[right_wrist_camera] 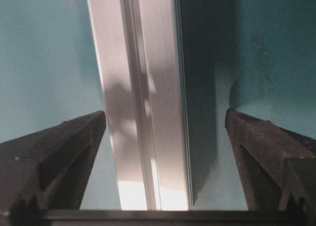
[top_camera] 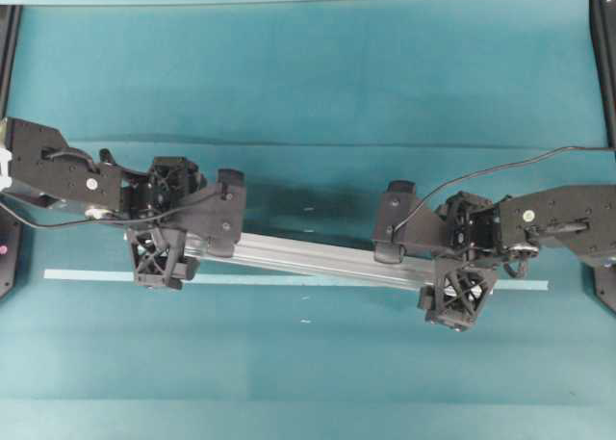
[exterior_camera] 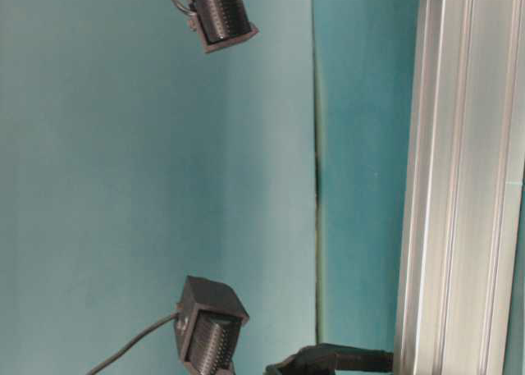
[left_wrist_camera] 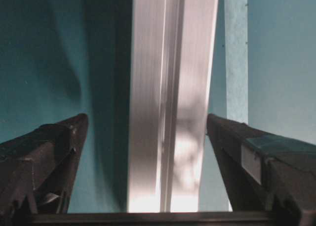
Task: Lift the metal rail with both hands.
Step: 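Close both grippers on the rail and align it straight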
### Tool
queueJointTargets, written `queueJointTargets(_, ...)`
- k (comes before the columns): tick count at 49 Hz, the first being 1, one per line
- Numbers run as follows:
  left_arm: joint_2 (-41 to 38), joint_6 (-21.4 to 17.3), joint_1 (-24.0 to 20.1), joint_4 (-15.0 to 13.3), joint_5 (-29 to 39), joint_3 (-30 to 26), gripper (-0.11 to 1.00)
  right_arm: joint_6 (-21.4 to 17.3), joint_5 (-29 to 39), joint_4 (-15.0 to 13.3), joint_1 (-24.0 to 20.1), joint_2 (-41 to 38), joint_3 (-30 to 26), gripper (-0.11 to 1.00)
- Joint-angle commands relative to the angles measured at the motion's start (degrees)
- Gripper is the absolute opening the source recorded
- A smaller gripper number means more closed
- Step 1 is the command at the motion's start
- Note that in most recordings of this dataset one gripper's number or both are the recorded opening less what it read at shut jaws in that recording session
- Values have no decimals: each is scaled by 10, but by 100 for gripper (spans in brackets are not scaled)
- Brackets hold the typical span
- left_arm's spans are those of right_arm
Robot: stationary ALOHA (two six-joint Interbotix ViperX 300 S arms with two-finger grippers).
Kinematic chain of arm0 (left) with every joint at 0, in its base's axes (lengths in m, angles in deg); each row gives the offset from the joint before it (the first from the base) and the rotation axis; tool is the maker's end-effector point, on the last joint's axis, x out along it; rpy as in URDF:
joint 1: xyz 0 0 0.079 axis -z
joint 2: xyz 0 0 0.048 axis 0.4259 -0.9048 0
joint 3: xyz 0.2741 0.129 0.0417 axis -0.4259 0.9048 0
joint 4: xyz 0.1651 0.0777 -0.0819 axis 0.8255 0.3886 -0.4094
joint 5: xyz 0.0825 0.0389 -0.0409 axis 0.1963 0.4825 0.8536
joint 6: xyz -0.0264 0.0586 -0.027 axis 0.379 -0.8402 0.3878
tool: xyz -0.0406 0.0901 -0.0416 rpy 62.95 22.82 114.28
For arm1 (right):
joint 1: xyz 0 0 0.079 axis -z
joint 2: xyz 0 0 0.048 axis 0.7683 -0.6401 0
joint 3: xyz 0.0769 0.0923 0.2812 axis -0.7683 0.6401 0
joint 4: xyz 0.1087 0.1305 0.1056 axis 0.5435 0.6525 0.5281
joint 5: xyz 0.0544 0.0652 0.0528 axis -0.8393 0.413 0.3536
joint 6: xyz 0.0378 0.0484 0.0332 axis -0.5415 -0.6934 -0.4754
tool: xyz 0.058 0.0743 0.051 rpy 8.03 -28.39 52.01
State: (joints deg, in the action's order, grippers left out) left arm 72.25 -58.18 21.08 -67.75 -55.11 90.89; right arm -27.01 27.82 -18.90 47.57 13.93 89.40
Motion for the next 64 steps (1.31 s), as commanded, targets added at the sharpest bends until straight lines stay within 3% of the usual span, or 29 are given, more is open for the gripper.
queueJointTargets(1, 6, -1, -2, 1, -3, -1, 95, 0, -6, 1, -3, -4, 0, 99)
queueJointTargets(16, 7, -1, 0, 1, -10, -2, 93, -4, -13, 1, -3, -4, 6, 98)
queueJointTargets(23, 10, -4, 5, 1, -16, -2, 79, -5, -14, 1, -3, -4, 5, 95)
queueJointTargets(28, 11, -5, 11, 1, -22, -1, 57, -4, -16, 2, -4, -5, 4, 80)
queueJointTargets(34, 11, -6, 11, 1, -23, -2, 31, -4, -25, 3, -8, -7, 1, 49)
queueJointTargets(37, 11, -6, 11, 1, -24, -2, 31, -4, -30, 3, -9, -7, 1, 41)
queueJointTargets(64, 11, -7, 11, 1, -26, -2, 31, -20, -29, 4, -9, -7, 0, 41)
